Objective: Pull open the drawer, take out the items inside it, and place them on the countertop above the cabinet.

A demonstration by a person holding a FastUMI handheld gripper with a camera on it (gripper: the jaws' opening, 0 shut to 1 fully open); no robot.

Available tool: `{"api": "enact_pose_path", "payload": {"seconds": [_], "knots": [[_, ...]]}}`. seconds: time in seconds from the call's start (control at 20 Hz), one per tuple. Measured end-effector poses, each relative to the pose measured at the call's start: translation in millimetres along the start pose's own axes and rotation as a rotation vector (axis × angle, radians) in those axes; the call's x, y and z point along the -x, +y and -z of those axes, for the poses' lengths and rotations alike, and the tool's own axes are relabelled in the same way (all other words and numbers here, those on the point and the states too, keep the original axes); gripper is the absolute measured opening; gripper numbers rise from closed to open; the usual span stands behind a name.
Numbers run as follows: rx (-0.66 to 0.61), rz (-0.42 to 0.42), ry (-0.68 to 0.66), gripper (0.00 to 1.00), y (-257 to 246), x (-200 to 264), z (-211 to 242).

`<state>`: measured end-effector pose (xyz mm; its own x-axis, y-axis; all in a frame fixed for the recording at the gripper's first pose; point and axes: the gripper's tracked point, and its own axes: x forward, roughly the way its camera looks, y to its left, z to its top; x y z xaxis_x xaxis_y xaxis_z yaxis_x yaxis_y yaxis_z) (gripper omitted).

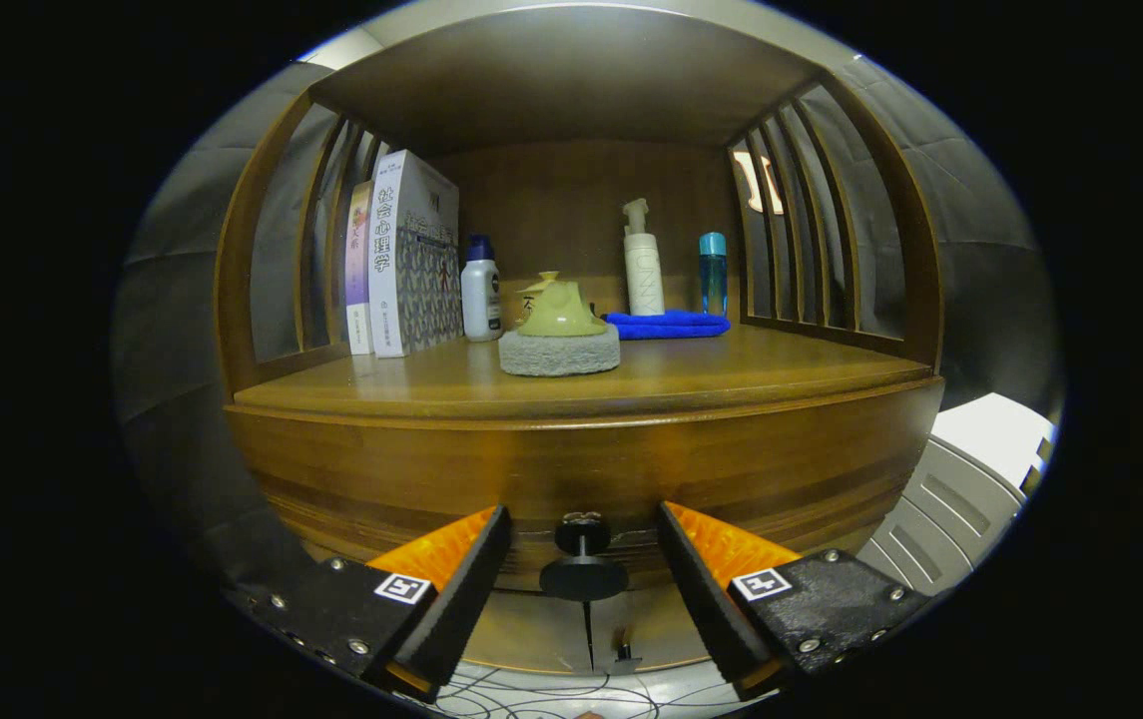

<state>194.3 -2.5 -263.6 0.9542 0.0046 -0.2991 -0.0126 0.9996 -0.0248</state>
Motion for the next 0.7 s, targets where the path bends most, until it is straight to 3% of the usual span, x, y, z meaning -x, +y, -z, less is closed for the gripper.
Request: {"api": "enact_pose_path", "payload": {"seconds": [0.15, 0.3, 0.7], "knots": [[-0.005, -0.042, -0.017, 0.94, 8, 8, -15], [-0.011, -0.051, -0.111, 0.94, 2, 41, -65], [0.003, -0.103, -0.294, 0.93, 9, 191, -193]]}}
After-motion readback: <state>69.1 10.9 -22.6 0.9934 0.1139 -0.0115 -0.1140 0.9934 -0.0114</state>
